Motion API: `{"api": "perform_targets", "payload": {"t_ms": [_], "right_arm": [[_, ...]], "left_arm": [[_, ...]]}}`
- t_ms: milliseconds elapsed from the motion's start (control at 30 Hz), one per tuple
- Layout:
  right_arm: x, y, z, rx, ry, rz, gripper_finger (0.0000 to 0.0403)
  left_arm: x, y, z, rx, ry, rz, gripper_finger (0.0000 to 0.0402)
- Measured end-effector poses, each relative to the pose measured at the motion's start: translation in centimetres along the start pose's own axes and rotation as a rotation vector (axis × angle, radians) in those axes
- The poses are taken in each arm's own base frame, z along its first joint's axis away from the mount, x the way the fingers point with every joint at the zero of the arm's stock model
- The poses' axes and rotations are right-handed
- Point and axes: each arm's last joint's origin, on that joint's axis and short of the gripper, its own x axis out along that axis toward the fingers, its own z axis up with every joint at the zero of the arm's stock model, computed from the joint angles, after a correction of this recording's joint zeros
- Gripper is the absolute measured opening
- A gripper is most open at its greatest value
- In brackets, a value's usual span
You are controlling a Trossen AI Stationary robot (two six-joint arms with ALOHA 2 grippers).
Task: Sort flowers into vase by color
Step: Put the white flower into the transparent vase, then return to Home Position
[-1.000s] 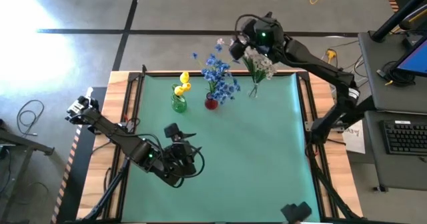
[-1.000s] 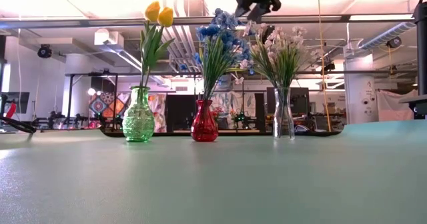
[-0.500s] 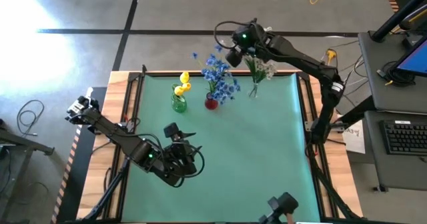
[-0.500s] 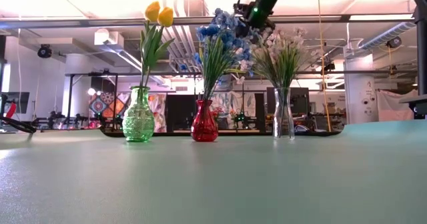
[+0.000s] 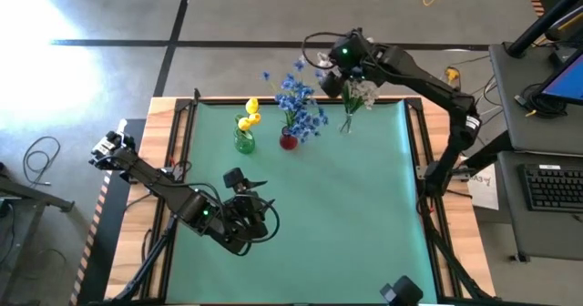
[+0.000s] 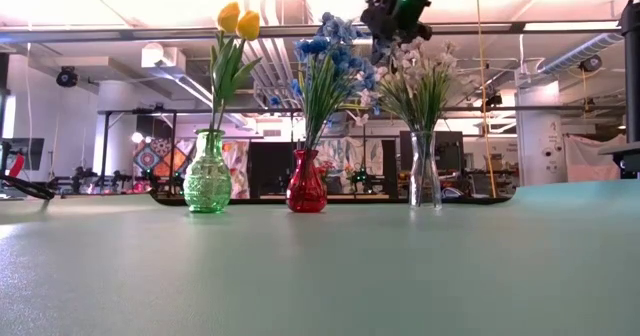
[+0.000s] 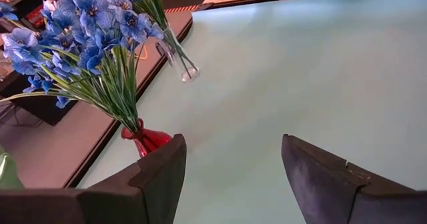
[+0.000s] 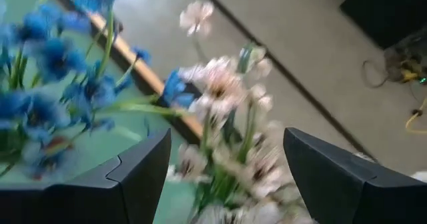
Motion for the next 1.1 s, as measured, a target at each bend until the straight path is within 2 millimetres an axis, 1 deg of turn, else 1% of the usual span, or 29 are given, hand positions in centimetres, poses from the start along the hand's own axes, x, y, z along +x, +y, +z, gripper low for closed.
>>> {"api": "perform_targets", "payload": {"t_ms": [100,167,233,300,400,467,567,633,700,733,833,900,967,1033,1100], "right_arm": [[0.3,0.1,-0.5,-0.007,0.04,0.005,0.028],[0.2,0.1,-0.3,0.0,0.019,0.004,0.0278],[-0.4,-0.1,0.3,0.017,-0.046,0.0,0.0276],[-1.5,-0.5,0.7,0.03,-0.111,-0.005,0.0274],[-4.0,-1.3,1.3,0.048,-0.209,-0.011,0.0275],[-6.0,-1.5,1.3,0.035,-0.268,-0.004,0.0276],[-9.8,-1.4,0.9,0.032,-0.36,0.031,0.0272],[-12.6,-0.7,0.4,-0.002,-0.423,0.071,0.0266],[-15.0,0.3,-0.7,-0.037,-0.478,0.13,0.0259],[-16.0,1.0,-1.3,-0.06,-0.507,0.167,0.0256],[-18.3,3.7,-4.2,-0.142,-0.56,0.303,0.0243],[-19.1,5.6,-6.6,-0.192,-0.581,0.375,0.0234],[-19.9,7.1,-9.2,-0.234,-0.604,0.432,0.0226],[-20.7,8.1,-11.7,-0.253,-0.631,0.489,0.022],[-21.3,8.7,-14.1,-0.252,-0.641,0.549,0.0215]], "left_arm": [[0.0,0.0,0.0,0.0,0.0,0.0,0.023],[0.0,0.0,0.0,0.001,0.001,0.0,0.023],[0.0,0.0,0.0,0.009,0.001,0.0,0.023],[0.0,0.0,0.0,0.013,0.002,0.001,0.023],[0.0,0.0,0.1,0.019,0.001,0.0,0.023],[-0.2,0.1,0.3,0.028,-0.004,-0.003,0.023],[-0.8,0.1,1.3,0.047,-0.025,-0.018,0.023],[-1.8,0.0,2.0,0.102,-0.05,-0.041,0.023],[-3.4,-0.3,2.4,0.165,-0.089,-0.069,0.023],[-4.3,-0.4,2.3,0.193,-0.108,-0.08,0.023],[-6.8,-0.8,1.0,0.222,-0.17,-0.079,0.023],[-8.8,-1.2,-0.3,0.238,-0.209,-0.112,0.023],[-11.0,-1.4,-1.4,0.239,-0.244,-0.185,0.023],[-13.1,-1.3,-2.3,0.216,-0.271,-0.261,0.023],[-14.6,-1.0,-2.8,0.175,-0.282,-0.319,0.0228]]}}
